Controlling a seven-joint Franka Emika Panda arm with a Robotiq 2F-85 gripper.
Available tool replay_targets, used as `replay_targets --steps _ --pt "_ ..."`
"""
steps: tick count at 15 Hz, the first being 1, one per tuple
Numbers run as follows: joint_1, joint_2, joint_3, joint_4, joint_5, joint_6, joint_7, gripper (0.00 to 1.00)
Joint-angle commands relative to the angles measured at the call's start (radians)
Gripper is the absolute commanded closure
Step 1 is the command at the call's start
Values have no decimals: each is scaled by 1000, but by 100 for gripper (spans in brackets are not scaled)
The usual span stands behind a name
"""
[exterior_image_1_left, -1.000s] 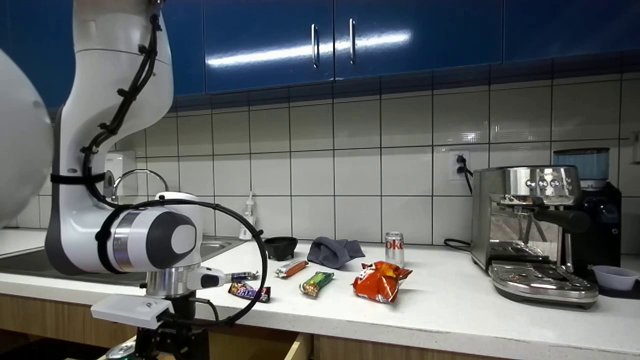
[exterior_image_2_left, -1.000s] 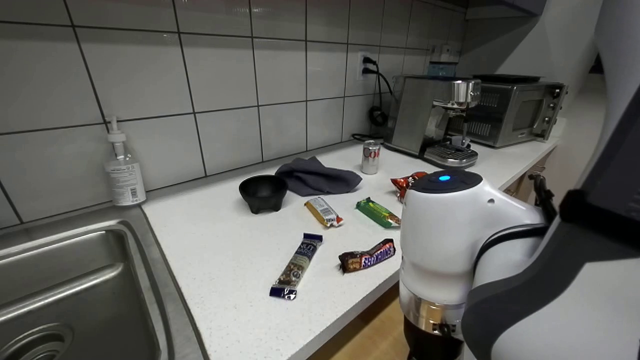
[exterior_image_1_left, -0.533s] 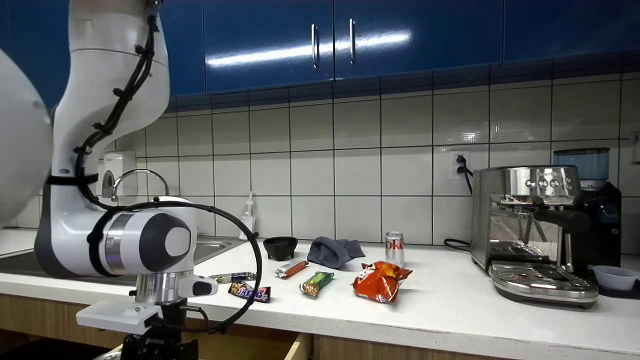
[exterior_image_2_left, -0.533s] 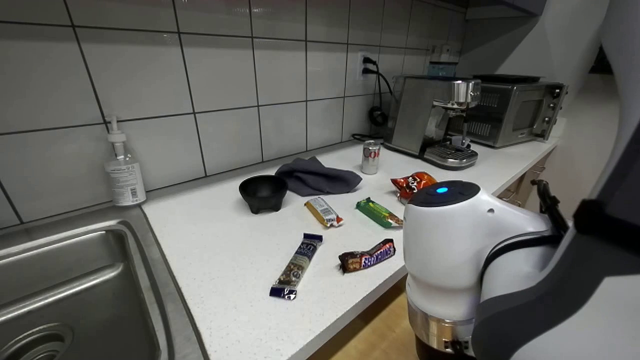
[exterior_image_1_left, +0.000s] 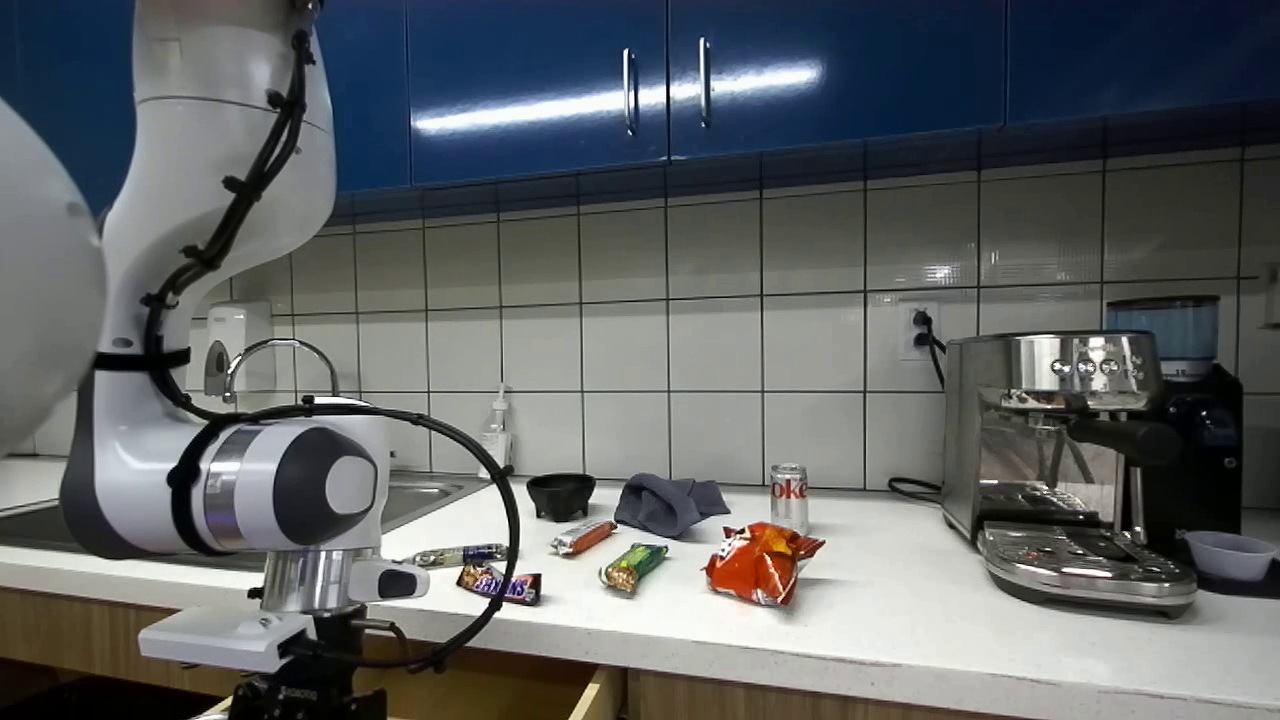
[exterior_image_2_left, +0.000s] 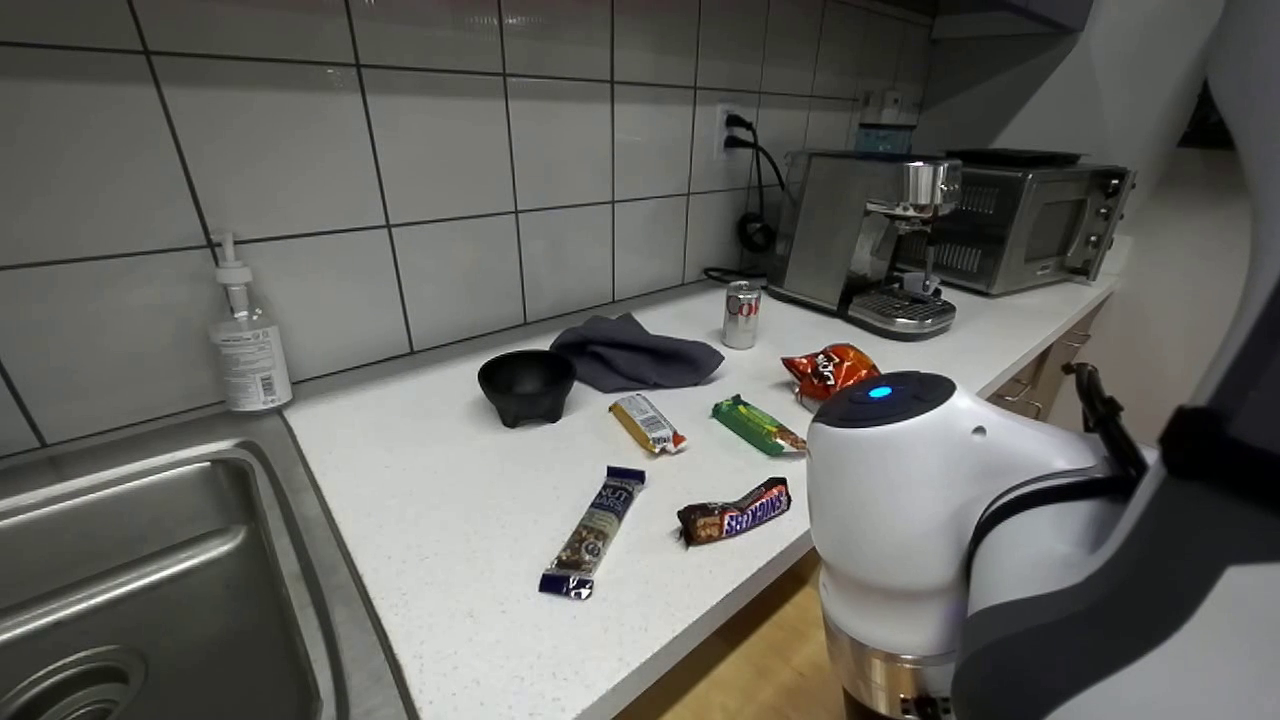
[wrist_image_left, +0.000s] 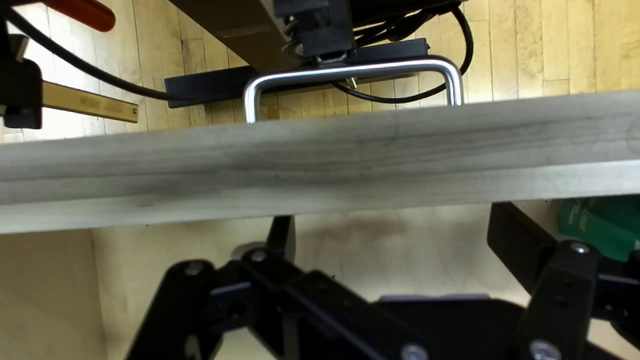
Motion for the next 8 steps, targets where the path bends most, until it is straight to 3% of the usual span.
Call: replay_targets --steps 1,8 --pt "2 -36 20 -38 7 -58 34 0" --pt "4 -55 10 -18 7 -8 51 0"
